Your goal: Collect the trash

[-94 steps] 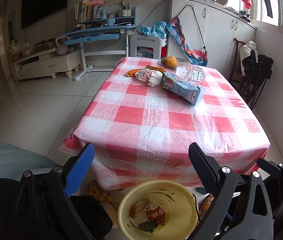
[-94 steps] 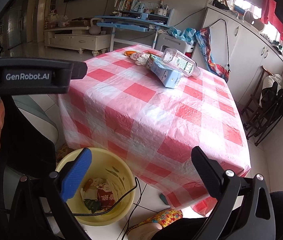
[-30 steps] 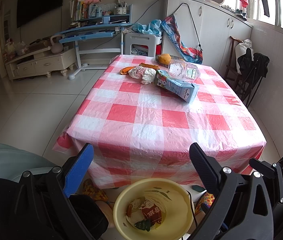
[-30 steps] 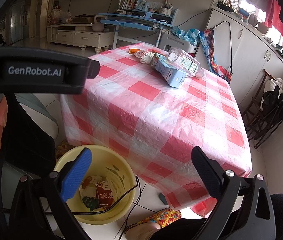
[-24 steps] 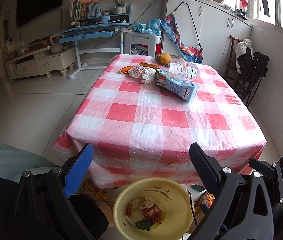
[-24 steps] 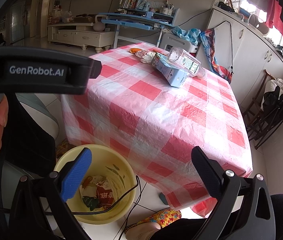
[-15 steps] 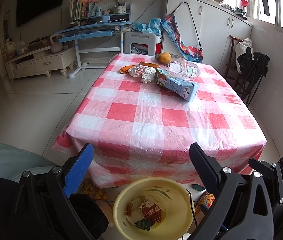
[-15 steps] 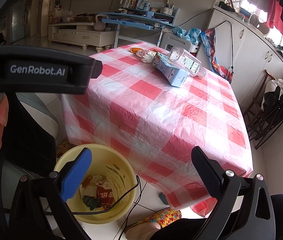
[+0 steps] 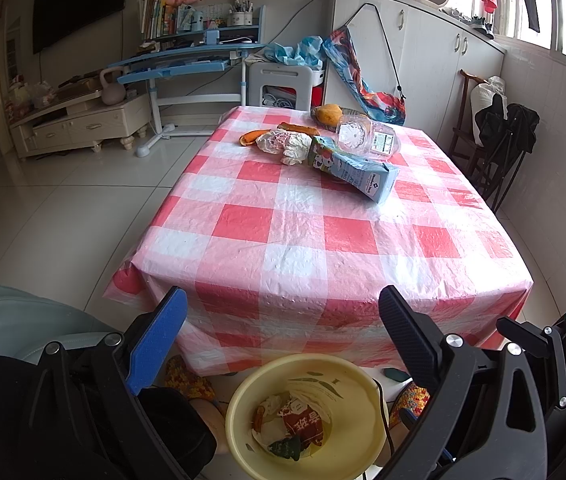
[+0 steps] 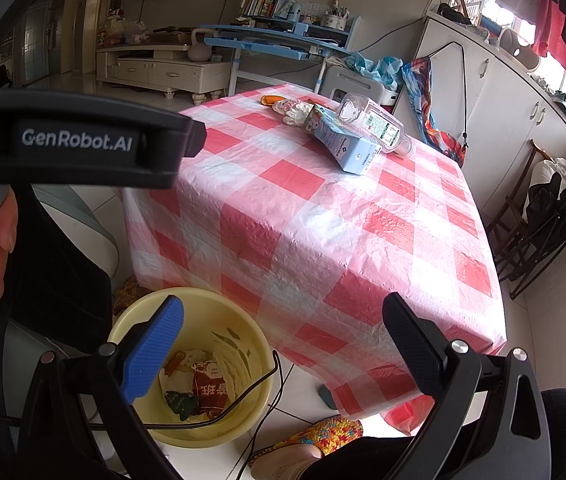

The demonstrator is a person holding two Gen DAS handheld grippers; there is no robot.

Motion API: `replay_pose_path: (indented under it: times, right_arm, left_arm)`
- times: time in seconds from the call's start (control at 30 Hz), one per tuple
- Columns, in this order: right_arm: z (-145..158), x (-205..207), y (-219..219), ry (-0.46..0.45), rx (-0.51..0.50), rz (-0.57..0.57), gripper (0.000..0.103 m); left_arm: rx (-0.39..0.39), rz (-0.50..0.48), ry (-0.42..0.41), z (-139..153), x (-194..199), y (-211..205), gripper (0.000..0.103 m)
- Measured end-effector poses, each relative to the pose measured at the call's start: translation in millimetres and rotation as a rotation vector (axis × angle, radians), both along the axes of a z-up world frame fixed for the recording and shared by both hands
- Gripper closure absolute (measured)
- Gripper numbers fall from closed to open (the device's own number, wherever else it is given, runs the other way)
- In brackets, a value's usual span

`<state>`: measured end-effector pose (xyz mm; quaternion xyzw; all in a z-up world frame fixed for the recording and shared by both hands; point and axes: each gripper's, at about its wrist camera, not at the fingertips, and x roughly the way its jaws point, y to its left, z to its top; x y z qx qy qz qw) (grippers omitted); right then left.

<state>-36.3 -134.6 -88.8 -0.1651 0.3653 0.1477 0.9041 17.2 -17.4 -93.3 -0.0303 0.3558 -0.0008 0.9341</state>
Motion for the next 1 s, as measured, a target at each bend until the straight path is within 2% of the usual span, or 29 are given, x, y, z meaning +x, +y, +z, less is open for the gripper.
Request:
replay_pose_path:
  times: [1.0]
  right_arm:
    - [-2.1,-0.4,0.9,0.002,-0.002,0.008,0.008]
  left_arm:
    - [-0.003,0.0,0.005,0.3,2.2,1.2,0.01]
